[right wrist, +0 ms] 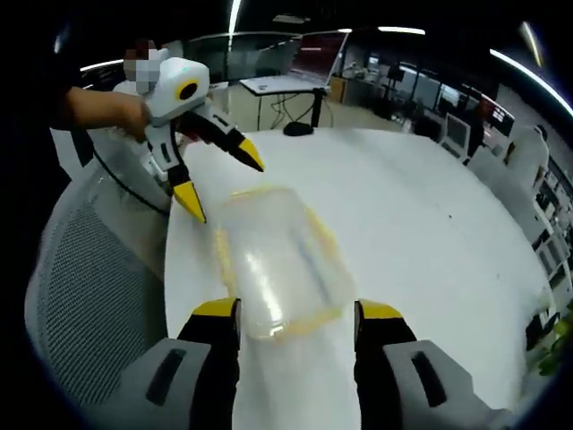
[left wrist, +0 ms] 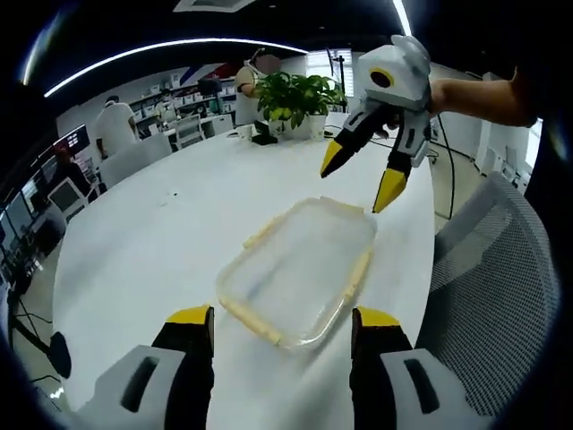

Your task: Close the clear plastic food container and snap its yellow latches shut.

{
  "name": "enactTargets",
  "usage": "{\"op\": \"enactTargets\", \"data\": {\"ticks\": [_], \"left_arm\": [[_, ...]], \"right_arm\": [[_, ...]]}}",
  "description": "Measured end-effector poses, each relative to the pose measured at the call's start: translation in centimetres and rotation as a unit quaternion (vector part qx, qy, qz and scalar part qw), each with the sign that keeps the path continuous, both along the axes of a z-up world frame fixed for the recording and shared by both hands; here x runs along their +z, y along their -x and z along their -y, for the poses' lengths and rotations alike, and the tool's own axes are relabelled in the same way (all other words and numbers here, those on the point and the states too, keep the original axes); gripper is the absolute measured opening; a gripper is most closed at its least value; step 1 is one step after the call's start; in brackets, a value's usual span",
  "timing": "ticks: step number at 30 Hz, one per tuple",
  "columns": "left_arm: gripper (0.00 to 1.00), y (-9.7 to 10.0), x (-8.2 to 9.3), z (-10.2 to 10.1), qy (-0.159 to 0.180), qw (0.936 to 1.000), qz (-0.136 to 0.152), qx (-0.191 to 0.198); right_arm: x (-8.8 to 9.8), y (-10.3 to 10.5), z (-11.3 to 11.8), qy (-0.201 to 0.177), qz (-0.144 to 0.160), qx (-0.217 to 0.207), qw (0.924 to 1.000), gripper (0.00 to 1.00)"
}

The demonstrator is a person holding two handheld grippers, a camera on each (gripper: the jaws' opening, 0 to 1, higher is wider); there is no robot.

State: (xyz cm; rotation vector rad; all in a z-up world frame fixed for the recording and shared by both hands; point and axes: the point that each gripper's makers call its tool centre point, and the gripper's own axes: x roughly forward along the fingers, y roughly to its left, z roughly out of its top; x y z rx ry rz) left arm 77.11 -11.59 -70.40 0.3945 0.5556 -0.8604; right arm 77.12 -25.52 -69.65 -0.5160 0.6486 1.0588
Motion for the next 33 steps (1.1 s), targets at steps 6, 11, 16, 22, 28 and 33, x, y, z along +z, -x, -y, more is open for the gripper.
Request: {"op": "enactTargets", "data": {"ticks": [6, 11, 16, 22, 28, 33], "left_arm": [[0.56, 0.2, -0.7, -0.2, -0.004, 1.0, -0.001, 0.001], [0.54, 0.2, -1.2, -0.1, -0.009, 1.0, -0.002, 0.001], [0.53, -0.3, -1.9, -0.2, -0.012, 0.9999, -0.005, 0.004], [0.49, -0.6, -2.3, -0.1, -0.016, 0.9998, -0.012, -0.005], [0.45, -1.2, -2.4, 0.4, -0.013, 0.9997, -0.018, -0.012], [0.46, -2.1, -2.5, 0.5, -0.008, 0.9996, -0.023, -0.011]], "right_arm": [[-0.9, 0.6, 0.4, -0.013, -0.001, -0.026, 0.9996, 0.49], [-1.8, 0.9, 0.3, -0.028, 0.002, -0.05, 0.9984, 0.5], [-2.5, 0.7, 0.2, -0.036, -0.003, -0.068, 0.997, 0.49], [-3.2, 0.6, 0.1, -0.038, -0.011, -0.073, 0.9966, 0.47], [-3.3, 0.4, -0.5, -0.047, -0.014, -0.075, 0.996, 0.44], [-3.2, -0.5, -0.3, -0.052, -0.015, -0.083, 0.9951, 0.44]]}}
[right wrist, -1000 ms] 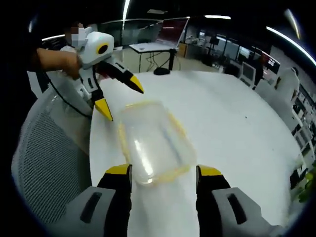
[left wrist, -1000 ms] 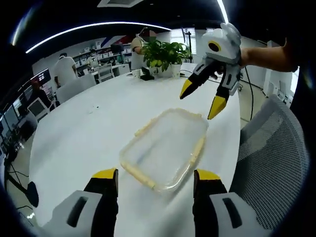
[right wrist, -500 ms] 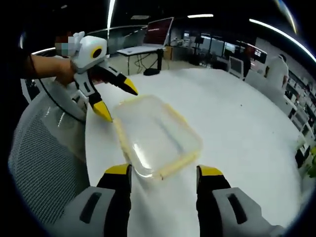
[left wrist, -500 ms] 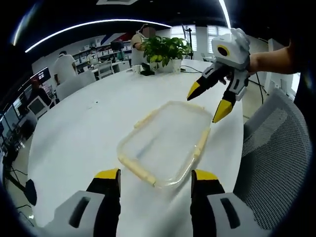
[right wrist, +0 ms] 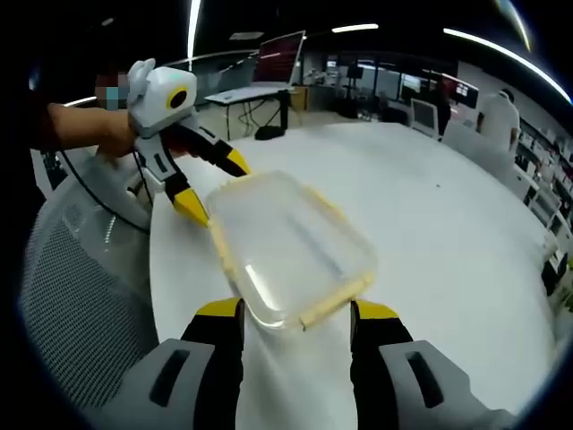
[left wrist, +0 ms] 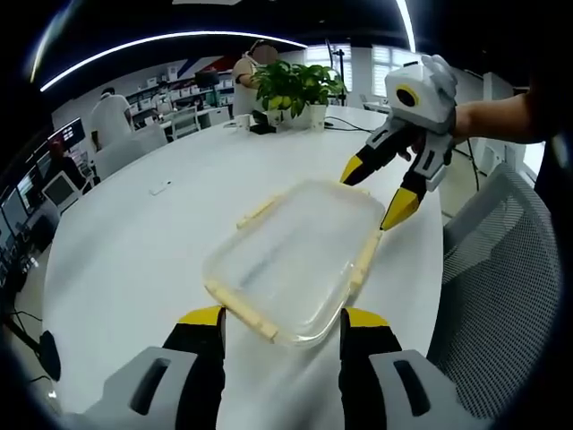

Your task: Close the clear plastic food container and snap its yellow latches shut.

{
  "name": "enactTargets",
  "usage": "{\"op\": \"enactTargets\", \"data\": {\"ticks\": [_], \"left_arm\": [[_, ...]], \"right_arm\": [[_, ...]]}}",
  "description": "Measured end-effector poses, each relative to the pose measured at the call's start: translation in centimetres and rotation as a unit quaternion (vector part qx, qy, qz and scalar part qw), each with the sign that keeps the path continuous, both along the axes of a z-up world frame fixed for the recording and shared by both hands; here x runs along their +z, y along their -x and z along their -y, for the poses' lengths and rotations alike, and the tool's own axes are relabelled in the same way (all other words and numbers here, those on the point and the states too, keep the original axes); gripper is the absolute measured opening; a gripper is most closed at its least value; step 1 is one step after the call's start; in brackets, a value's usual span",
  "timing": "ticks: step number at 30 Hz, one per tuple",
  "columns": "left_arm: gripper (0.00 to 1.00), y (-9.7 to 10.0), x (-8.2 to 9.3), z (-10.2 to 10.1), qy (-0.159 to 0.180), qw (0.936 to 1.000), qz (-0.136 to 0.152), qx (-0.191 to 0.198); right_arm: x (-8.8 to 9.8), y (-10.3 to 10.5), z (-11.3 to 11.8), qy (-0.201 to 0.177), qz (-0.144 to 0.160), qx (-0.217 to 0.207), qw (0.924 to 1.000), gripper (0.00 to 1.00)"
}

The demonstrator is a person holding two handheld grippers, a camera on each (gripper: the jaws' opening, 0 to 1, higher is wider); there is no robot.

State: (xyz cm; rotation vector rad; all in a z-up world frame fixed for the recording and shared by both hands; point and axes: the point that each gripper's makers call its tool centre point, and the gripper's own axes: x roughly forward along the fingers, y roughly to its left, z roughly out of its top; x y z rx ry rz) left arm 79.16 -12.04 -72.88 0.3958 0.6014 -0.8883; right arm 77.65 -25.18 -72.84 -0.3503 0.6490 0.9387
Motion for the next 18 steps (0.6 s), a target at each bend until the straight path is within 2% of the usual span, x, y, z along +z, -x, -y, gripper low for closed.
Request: {"op": "enactTargets", "data": {"ticks": [18], "left_arm": [[0.45, -3.8, 0.0, -0.1, -0.001, 1.0, -0.002, 0.006]], "right_arm": [[0.0, -4.2, -0.2, 0.008, 0.0, 0.005, 1.0, 0.44]]}}
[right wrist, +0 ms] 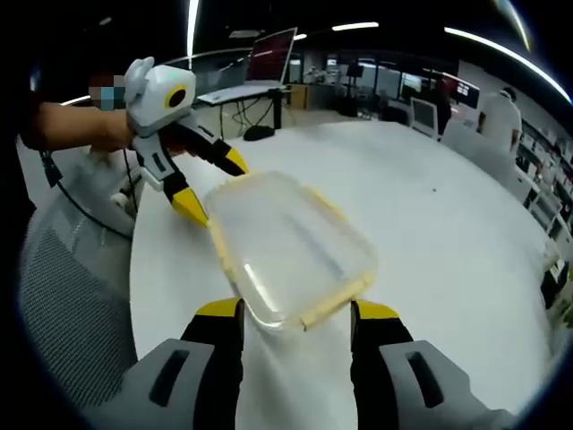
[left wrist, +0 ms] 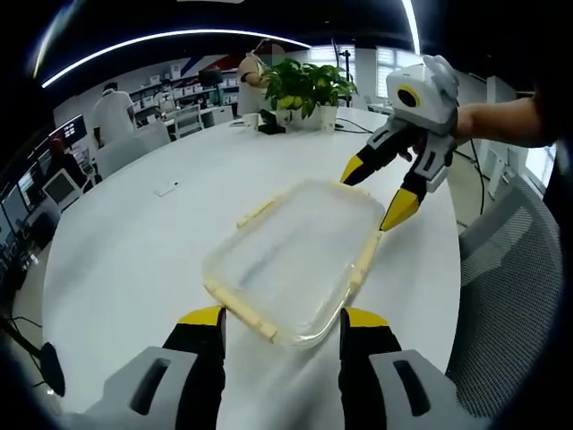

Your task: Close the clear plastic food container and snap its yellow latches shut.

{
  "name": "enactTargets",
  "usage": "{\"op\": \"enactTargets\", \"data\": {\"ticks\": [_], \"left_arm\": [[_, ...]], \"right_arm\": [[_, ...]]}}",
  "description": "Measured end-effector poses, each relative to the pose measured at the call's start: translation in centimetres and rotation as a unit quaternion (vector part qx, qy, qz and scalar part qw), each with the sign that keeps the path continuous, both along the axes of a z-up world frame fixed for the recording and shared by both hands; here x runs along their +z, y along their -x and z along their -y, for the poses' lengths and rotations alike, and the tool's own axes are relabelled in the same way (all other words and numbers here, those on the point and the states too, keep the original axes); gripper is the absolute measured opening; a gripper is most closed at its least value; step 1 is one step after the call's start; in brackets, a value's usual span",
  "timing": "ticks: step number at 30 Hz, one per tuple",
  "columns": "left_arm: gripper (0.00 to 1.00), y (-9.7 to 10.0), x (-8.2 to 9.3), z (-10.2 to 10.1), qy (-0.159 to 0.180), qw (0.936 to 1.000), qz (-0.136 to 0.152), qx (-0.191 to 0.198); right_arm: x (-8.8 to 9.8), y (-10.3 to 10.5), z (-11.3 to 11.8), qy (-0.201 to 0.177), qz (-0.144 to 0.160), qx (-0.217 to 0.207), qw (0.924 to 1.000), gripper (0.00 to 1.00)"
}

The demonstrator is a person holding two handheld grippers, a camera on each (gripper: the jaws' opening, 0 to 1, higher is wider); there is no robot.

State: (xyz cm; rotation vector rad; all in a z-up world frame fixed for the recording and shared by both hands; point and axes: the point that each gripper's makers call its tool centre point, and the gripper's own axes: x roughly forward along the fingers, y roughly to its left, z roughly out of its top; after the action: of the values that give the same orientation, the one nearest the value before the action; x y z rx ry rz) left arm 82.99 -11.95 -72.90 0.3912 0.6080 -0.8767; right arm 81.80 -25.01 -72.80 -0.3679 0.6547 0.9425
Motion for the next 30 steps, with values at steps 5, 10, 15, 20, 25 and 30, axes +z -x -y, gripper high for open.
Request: {"op": "enactTargets", "data": {"ticks": [5, 10, 15, 20, 25, 30], "left_arm": [[0.45, -1.0, 0.0, -0.1, -0.004, 1.0, 0.001, -0.001], [0.45, -2.2, 0.0, -0.1, -0.009, 1.0, 0.001, -0.004], [0.45, -3.1, -0.1, -0.1, -0.017, 0.9998, 0.001, -0.013], [0.45, -3.5, -0.1, 0.0, -0.021, 0.9996, -0.002, -0.017], [0.44, -3.4, -0.3, -0.1, -0.019, 0.9997, -0.007, -0.014], [0.47, -3.1, 0.0, -0.3, -0.012, 0.9999, -0.007, -0.006]], "right_arm": [[-0.1, -1.1, -0.1, 0.002, 0.0, 0.001, 1.0, 0.44], [-0.1, -2.1, -0.1, 0.007, -0.001, -0.001, 1.0, 0.44], [0.0, -2.7, -0.1, 0.008, -0.002, -0.005, 1.0, 0.44], [0.0, -2.9, -0.1, 0.009, -0.004, -0.009, 0.9999, 0.44], [-0.2, -2.9, -0.1, 0.008, -0.006, -0.011, 0.9999, 0.44], [-0.3, -2.4, -0.1, 0.002, -0.008, -0.014, 0.9999, 0.46]]}}
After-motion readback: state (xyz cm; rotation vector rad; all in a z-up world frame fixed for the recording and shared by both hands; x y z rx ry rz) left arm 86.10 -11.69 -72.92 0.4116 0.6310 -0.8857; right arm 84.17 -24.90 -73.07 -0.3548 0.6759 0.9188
